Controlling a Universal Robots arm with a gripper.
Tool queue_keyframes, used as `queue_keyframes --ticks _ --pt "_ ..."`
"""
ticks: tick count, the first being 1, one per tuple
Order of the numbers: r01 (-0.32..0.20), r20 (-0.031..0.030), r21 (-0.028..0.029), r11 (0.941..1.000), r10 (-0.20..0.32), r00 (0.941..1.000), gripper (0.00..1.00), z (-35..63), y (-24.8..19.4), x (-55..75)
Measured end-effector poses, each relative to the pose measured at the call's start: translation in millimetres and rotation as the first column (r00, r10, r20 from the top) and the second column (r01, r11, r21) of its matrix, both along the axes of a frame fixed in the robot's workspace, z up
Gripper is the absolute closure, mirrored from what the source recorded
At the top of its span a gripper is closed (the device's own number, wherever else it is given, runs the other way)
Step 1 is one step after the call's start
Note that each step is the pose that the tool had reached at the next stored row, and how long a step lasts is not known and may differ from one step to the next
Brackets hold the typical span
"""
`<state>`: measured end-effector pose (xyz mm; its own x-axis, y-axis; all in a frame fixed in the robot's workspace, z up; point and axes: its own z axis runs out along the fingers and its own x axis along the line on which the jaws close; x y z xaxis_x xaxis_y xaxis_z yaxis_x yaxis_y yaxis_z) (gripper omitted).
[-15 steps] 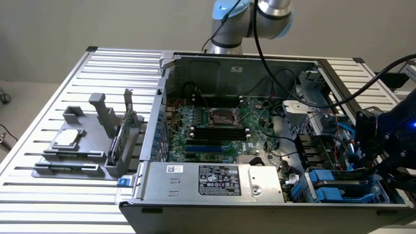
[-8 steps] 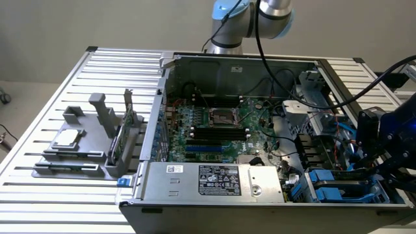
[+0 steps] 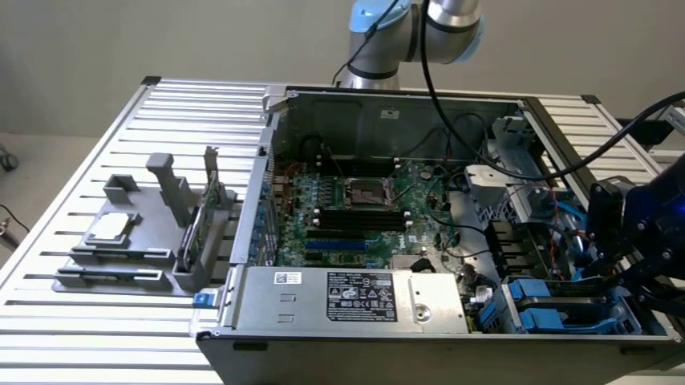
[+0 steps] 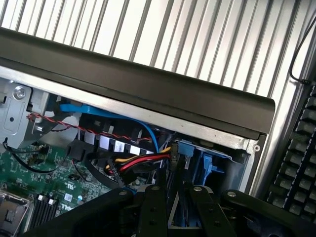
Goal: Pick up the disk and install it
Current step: 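Insert the first disk wire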
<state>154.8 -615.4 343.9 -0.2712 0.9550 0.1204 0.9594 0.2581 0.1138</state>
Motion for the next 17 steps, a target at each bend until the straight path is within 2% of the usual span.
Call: queue_keyframes --ticks 8,17 --pt "0.000 -0.0001 0.0112 0.9999 0.000 1.0000 0.75 -2.3 -1.0 1.6" --pt "0.000 -0.0001 0.0297 0.9996 0.000 1.0000 0.75 -5.2 -1.0 3.6"
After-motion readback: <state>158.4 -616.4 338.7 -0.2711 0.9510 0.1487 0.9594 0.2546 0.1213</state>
